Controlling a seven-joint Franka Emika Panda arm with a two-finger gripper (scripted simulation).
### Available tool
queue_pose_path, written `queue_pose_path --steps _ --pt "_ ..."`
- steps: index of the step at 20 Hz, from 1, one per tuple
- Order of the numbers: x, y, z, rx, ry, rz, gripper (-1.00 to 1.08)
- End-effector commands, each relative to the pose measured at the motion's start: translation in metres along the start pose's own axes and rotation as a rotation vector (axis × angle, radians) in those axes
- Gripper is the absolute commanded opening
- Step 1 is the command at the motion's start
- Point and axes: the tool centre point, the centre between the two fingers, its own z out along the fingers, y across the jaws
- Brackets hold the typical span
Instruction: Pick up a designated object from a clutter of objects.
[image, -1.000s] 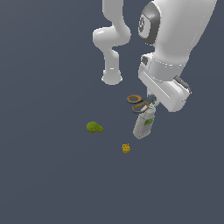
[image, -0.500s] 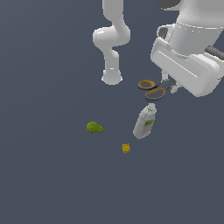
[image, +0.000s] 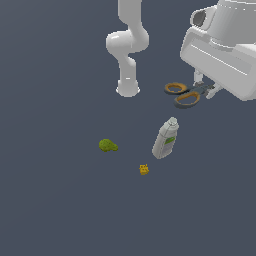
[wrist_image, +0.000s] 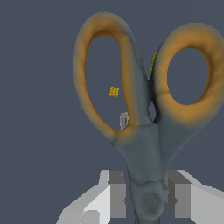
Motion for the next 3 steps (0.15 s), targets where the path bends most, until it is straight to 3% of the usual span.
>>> queue_pose_path --steps 1,3 --pt "-0.0005 -0.0014 -0.0033 0.0 0.0 0.0 -1.0" --pt "-0.0005 -0.0017 -0.0038 0.0 0.0 0.0 -1.0"
